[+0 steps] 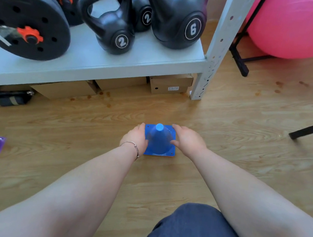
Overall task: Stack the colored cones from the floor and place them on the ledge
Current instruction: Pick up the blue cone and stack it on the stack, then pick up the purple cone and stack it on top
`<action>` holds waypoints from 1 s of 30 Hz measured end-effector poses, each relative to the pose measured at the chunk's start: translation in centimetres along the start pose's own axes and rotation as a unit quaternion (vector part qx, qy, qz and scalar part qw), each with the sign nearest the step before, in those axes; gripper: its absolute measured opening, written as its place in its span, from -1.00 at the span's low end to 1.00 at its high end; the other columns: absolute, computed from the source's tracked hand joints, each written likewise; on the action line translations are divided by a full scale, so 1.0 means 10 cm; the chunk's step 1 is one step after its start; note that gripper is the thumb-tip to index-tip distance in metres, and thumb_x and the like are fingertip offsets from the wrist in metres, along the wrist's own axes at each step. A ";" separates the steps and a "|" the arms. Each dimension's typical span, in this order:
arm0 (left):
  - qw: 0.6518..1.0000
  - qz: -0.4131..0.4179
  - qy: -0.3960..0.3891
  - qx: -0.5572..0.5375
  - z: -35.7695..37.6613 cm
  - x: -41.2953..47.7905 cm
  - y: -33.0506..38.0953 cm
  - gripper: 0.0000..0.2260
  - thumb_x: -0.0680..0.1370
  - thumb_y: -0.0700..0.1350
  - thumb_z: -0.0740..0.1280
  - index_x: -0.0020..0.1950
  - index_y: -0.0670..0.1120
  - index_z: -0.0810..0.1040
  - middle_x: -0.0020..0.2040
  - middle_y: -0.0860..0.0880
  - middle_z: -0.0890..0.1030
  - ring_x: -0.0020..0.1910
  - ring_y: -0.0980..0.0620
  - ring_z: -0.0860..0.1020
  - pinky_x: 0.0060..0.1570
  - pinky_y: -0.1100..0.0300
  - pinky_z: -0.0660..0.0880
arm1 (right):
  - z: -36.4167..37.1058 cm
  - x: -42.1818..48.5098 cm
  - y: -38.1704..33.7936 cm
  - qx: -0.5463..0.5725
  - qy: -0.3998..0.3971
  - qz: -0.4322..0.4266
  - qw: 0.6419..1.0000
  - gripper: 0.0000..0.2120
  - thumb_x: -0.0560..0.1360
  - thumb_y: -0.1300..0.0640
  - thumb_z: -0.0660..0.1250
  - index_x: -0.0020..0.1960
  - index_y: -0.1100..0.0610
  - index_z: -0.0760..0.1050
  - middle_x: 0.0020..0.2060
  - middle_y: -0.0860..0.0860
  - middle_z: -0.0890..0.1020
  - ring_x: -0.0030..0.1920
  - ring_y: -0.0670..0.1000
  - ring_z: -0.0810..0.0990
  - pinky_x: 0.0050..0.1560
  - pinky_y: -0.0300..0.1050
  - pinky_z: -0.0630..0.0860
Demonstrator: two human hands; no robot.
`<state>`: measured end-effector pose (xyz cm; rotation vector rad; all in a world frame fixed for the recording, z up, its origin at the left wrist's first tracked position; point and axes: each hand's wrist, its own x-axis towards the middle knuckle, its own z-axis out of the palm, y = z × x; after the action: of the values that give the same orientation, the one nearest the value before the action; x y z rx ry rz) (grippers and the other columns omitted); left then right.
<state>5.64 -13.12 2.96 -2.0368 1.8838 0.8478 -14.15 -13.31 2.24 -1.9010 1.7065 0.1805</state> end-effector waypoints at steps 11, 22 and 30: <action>0.971 -0.056 0.199 0.116 -1.06 -0.71 -0.04 -0.38 0.60 0.12 0.15 0.57 -0.10 0.06 0.60 -0.08 0.08 0.59 -0.05 0.07 0.53 -0.07 0.10 | -0.92 -0.24 -0.59 -0.086 0.244 -0.123 0.958 -0.42 0.49 -0.18 0.31 0.39 0.12 0.41 0.23 0.08 0.56 0.28 0.15 0.49 0.26 0.06 0.39; 0.948 -0.129 0.260 0.134 -1.81 -1.15 -0.48 -0.37 0.59 0.18 0.11 0.57 -0.09 0.05 0.60 -0.09 0.11 0.58 -0.07 0.06 0.53 -0.10 0.08 | -1.38 -0.30 -1.58 -0.033 0.305 -0.148 0.940 -0.43 0.41 -0.10 0.43 0.33 0.14 0.46 0.17 0.09 0.58 0.24 0.16 0.52 0.25 0.10 0.44; 0.946 -0.146 0.265 0.117 -1.99 -1.28 -0.98 -0.38 0.60 0.16 0.12 0.57 -0.09 0.05 0.60 -0.09 0.11 0.58 -0.06 0.07 0.53 -0.08 0.08 | -1.38 -0.30 -2.02 -0.030 0.292 -0.123 0.948 -0.49 0.52 -0.10 0.31 0.39 0.10 0.36 0.25 0.05 0.52 0.32 0.11 0.44 0.31 0.03 0.37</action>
<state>20.11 -11.89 24.11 -2.4606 1.7306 -0.0100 0.70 -17.08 21.49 -2.3486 1.8011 -0.4808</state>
